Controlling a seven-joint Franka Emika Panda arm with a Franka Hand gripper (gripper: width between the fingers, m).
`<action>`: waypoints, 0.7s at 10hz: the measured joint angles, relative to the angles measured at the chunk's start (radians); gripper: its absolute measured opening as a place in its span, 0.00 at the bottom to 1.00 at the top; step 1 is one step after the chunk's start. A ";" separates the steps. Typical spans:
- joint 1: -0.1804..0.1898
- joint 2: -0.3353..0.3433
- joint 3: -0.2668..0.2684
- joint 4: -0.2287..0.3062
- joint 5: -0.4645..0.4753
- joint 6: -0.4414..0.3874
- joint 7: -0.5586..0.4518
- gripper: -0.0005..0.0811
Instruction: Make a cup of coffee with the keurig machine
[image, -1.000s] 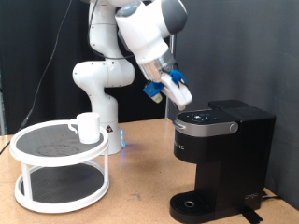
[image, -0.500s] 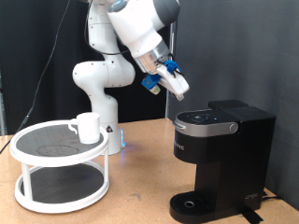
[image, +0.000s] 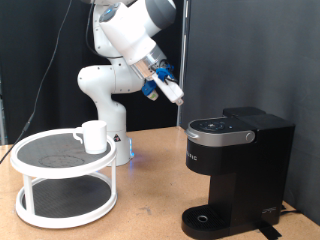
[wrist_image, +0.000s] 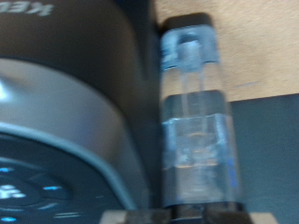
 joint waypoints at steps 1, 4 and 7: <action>-0.006 -0.032 -0.009 -0.025 -0.011 -0.014 -0.018 0.01; -0.011 -0.075 -0.011 -0.061 -0.014 -0.013 -0.007 0.01; -0.048 -0.128 -0.017 -0.117 0.005 -0.013 0.105 0.01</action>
